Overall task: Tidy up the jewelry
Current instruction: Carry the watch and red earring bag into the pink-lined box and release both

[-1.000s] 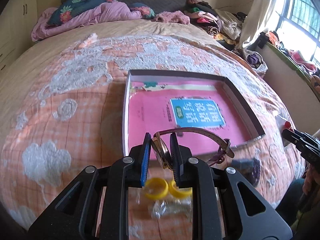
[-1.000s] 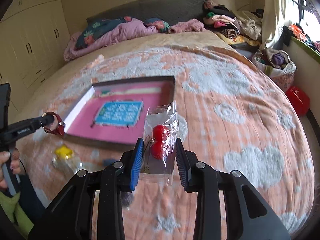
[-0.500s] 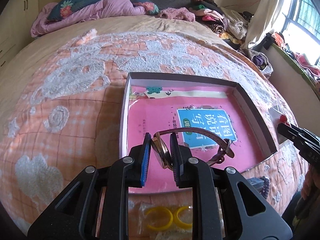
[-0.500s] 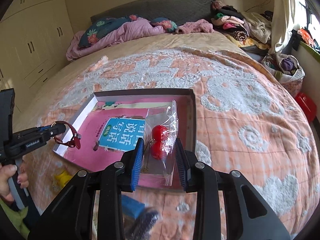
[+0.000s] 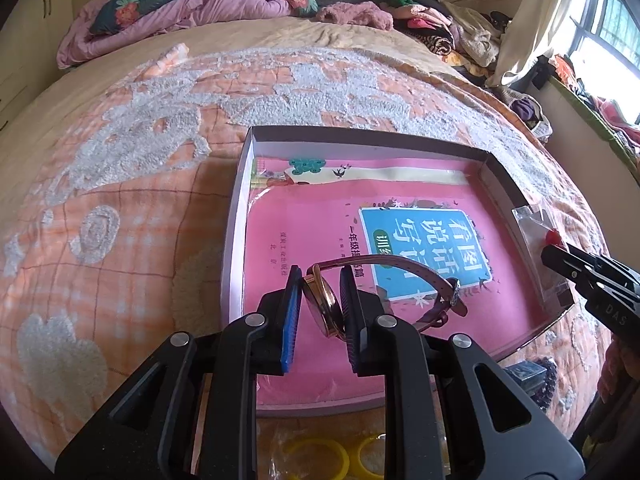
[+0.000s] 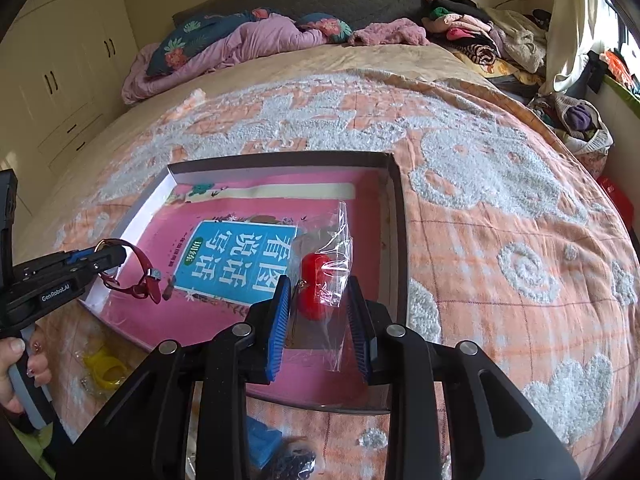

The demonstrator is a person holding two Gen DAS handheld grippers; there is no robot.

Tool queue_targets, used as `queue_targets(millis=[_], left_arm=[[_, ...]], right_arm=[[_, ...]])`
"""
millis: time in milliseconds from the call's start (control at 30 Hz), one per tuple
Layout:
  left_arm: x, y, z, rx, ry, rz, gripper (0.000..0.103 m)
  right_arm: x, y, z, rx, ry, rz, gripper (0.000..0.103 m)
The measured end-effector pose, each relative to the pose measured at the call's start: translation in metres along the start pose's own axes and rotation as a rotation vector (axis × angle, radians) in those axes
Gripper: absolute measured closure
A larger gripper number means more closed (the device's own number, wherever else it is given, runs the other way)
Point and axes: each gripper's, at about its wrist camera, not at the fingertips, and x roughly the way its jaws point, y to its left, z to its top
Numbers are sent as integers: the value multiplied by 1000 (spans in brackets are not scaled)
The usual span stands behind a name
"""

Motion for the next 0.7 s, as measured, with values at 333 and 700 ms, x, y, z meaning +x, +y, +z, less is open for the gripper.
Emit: queue_targets(millis=[333,700], left_arm=[[2,-1,-1,-2,8,13,87],[-32,5,3,-39,-57,40,41]], right_arm=[[-8,2,-2,0,-16,-6,52],[-45,10,-4,-4,-97,-7,27]])
